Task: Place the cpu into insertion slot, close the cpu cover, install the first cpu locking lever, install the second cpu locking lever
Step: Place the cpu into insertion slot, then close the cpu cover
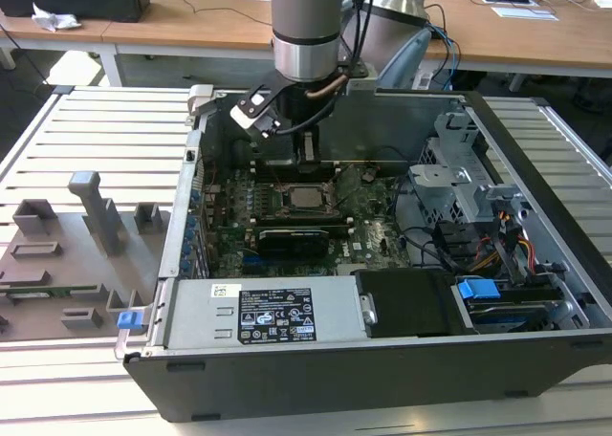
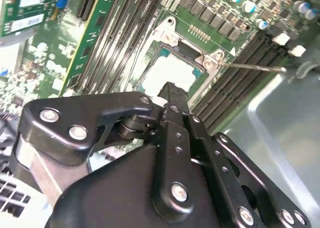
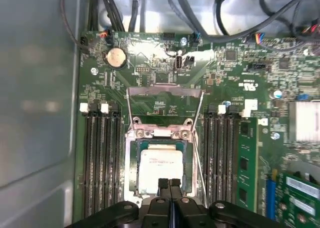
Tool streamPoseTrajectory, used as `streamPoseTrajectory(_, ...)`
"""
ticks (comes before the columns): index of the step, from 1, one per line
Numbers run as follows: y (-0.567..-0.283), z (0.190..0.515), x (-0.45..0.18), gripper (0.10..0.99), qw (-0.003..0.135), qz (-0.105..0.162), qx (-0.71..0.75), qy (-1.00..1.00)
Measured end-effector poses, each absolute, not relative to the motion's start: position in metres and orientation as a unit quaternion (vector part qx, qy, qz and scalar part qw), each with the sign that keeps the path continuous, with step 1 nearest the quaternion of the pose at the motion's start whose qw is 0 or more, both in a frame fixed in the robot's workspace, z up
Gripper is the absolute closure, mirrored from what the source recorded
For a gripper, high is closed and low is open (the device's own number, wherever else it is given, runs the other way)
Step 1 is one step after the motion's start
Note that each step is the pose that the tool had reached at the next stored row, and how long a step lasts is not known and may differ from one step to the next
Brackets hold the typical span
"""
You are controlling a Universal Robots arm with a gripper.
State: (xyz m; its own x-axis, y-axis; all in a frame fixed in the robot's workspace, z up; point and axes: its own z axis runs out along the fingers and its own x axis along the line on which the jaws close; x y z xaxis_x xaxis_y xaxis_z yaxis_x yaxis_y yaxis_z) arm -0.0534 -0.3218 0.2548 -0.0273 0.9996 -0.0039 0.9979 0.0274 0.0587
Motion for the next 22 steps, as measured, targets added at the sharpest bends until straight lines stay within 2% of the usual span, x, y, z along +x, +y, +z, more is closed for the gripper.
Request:
streamPoseTrajectory(4,-0.322,0.289,-0.053,0.980,0.022,0.020,0.697,0.716)
streamPoseTrajectory(6,-0.322,0.294,-0.053,0.980,0.022,0.020,0.697,0.716)
streamPoseTrajectory(22,-0.322,0.295,-0.037,0.980,0.022,0.019,0.697,0.716)
